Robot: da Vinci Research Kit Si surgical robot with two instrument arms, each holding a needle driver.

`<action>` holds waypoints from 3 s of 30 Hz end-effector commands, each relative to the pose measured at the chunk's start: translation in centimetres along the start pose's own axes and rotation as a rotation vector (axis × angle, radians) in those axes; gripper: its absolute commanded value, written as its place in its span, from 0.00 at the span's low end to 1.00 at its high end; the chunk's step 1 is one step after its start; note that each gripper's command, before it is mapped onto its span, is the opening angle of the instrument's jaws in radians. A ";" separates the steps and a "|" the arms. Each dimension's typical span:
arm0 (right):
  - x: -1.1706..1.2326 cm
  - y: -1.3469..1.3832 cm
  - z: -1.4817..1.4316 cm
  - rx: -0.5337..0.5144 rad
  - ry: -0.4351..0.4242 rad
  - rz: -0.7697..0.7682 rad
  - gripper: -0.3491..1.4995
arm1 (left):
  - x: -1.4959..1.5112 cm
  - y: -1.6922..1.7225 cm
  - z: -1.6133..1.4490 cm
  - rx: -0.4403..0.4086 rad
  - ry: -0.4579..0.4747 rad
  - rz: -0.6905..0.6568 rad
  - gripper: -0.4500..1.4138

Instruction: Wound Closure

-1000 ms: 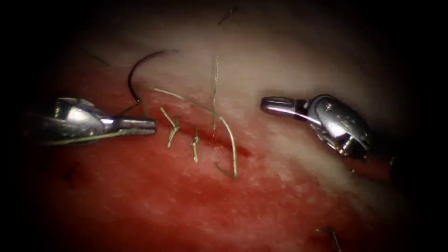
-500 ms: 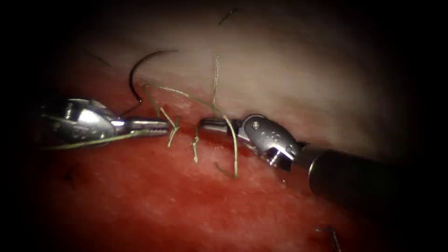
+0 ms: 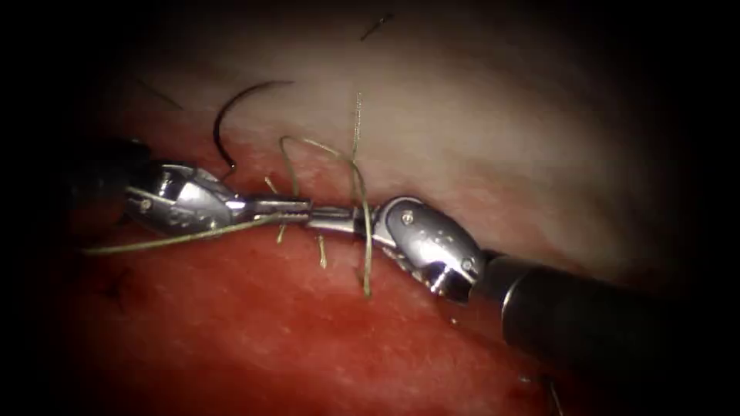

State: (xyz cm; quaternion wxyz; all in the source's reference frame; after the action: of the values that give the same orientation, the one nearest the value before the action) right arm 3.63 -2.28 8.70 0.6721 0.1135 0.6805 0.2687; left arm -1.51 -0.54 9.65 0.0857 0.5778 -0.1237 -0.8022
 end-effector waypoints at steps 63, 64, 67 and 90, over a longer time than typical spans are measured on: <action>0.22 0.30 0.33 -0.221 0.096 0.036 0.86 | 1.00 0.78 0.65 -0.192 0.138 -0.039 0.00; 0.23 0.33 0.32 -0.235 0.095 0.036 0.86 | 1.06 0.80 0.65 -0.200 0.139 -0.038 0.00; 0.20 0.35 0.32 -0.252 0.089 0.032 0.86 | 1.23 0.83 0.60 -0.227 0.142 -0.037 0.00; -0.39 -0.10 0.15 -0.155 -0.284 -0.138 0.86 | 1.52 -0.21 -0.08 -0.244 -0.297 0.373 0.00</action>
State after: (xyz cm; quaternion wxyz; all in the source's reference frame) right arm 3.74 -2.55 8.93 0.7861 0.0509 0.5611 0.2541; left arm -1.86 -0.76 8.13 0.2844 0.4014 -0.1481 -0.8579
